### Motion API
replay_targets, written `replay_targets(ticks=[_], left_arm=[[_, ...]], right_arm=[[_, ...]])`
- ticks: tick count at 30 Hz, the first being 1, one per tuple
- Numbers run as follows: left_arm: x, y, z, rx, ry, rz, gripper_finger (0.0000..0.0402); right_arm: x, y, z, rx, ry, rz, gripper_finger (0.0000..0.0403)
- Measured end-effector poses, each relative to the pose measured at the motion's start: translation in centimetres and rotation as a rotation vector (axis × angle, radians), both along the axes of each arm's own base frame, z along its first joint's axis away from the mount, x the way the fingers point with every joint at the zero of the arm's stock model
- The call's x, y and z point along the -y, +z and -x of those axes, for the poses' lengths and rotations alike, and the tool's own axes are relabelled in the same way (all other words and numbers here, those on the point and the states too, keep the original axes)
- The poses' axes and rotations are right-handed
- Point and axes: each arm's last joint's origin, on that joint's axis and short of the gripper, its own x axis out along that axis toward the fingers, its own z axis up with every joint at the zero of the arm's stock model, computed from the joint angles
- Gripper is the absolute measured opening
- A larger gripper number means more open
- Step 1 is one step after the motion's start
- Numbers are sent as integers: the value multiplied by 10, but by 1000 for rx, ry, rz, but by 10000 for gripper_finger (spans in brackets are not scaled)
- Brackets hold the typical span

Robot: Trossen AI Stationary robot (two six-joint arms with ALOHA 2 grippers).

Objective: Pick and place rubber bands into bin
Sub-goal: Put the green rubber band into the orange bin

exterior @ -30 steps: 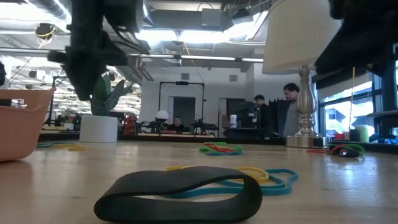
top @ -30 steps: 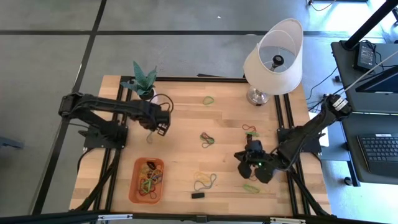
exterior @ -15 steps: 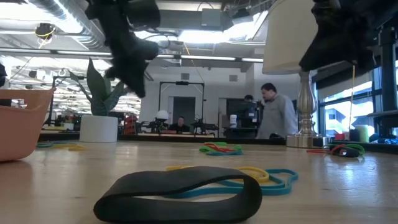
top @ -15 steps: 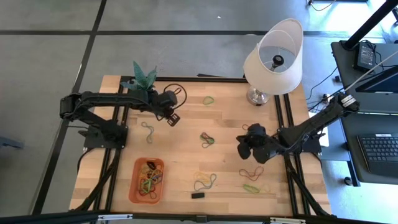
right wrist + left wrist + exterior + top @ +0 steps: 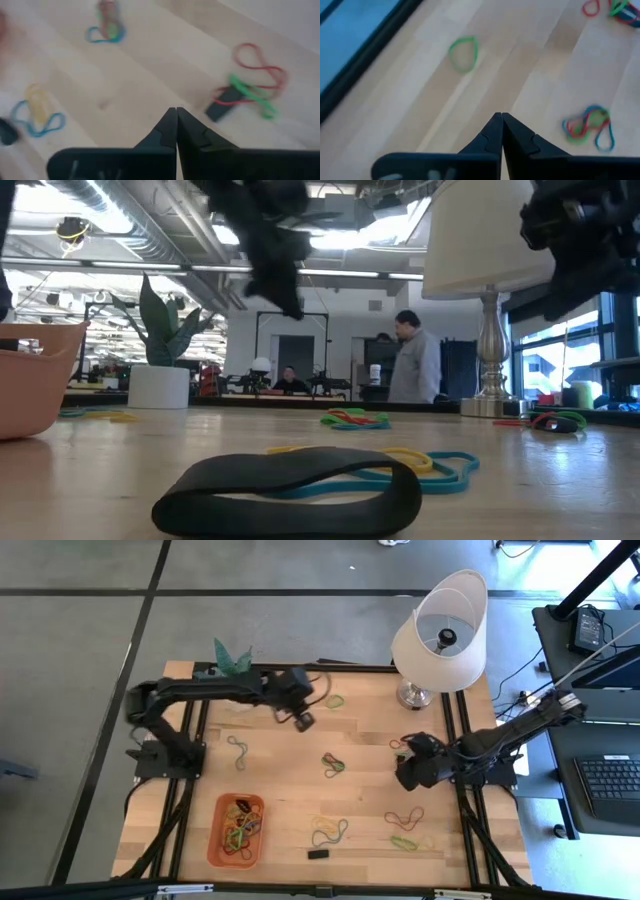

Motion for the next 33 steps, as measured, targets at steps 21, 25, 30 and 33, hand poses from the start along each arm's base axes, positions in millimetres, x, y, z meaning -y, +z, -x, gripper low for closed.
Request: replay_targets(ticks=[21, 25, 30, 33], left_arm=[[-91, -77, -136, -154, -67, 60, 142], [-91, -88, -136, -198, -97, 51, 161], [-93, -94, -135, -250, -48, 14, 153], [-95, -101, -129, -312, -31, 18, 141]], right_arm=[[7, 2, 9, -25, -46, -3, 0], [7, 2, 9, -27, -45, -2, 0], [8, 1, 11, -56, -44, 13, 0], [8, 1, 12, -65, -34, 22, 0]])
